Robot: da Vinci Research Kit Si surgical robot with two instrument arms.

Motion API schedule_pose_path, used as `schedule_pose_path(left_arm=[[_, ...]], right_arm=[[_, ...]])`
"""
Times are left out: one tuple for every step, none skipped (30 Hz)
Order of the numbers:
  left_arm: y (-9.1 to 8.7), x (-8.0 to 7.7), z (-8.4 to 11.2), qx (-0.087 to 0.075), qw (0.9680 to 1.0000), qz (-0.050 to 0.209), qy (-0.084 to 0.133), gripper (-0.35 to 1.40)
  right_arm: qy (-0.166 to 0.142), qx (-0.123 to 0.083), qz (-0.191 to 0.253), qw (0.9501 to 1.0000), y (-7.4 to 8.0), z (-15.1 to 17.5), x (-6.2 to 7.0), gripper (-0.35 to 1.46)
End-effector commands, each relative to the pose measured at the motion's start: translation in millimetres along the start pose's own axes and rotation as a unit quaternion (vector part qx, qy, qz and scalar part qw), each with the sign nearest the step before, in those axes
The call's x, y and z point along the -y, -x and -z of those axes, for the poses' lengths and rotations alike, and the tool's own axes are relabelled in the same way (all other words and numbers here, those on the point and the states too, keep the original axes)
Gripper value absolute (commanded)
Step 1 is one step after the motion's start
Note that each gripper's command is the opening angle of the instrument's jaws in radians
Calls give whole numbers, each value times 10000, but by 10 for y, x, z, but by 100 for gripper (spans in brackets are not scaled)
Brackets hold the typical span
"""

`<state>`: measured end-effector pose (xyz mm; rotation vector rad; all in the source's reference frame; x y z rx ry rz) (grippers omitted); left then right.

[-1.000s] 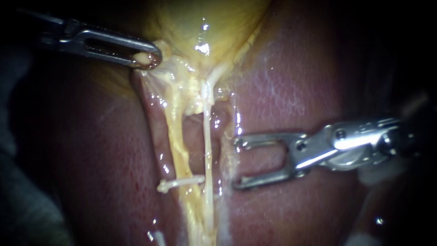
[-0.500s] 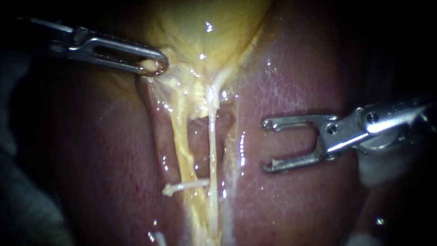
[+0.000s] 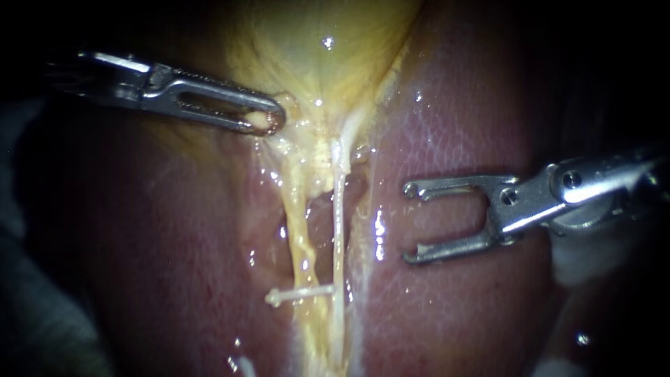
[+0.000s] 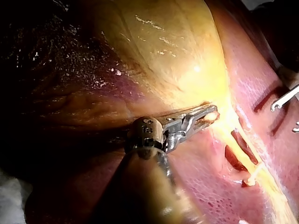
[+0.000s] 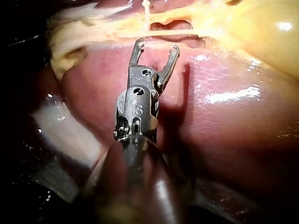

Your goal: Going back first clip left tube

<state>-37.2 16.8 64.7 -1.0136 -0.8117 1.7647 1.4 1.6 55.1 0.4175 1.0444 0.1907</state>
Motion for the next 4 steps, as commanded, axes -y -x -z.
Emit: schedule_pose_path(left_arm=[[0, -1, 2, 1, 10000, 3, 10, -35], [0, -1, 2, 1, 10000, 3, 10, -35], [0, -1, 2, 2, 10000, 3, 11, -35], [-1, -1, 3, 4, 10000, 4, 13, -35]], right_arm=[[-1, -3, 5, 10000, -1, 0, 0, 50], [1, -18, 3, 10000, -1, 0, 0, 50], [2, -18, 1, 10000, -1, 0, -1, 50], [4, -18, 0, 10000, -1, 0, -1, 50]])
